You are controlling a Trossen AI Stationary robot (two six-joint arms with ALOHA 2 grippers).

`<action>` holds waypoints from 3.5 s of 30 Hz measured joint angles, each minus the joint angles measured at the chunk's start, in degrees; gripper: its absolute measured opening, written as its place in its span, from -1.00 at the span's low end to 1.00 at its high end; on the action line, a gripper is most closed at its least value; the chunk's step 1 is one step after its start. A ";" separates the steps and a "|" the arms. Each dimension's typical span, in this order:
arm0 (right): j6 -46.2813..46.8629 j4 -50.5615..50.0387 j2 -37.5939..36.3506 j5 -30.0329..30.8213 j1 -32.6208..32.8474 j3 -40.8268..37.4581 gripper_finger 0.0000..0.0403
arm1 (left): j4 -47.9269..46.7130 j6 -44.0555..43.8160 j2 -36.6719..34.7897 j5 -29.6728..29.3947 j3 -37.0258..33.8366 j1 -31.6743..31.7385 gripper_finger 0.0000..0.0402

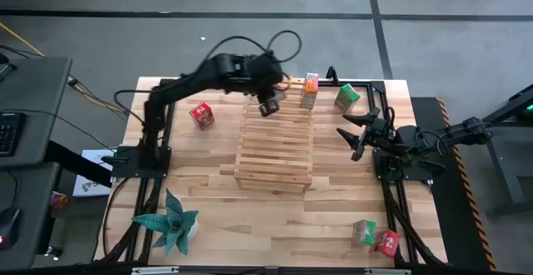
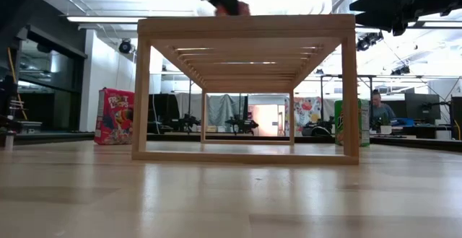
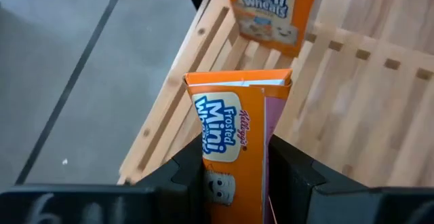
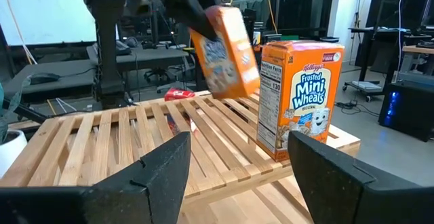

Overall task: Stack cereal on shelf
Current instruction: Put the orange cereal box on the shelf aligned with the orange box

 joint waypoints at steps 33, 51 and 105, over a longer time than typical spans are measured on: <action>1.33 -0.44 0.00 -0.24 0.00 0.00 0.19 | 12.15 7.23 4.30 3.17 -0.59 4.30 -0.43; 1.36 -0.44 0.00 -0.26 0.00 0.00 0.19 | 13.64 8.72 5.41 7.55 -0.63 4.98 -0.23; -0.17 -1.34 0.00 -0.48 0.00 0.00 0.19 | 45.21 5.91 -15.62 9.36 -44.46 12.20 -0.98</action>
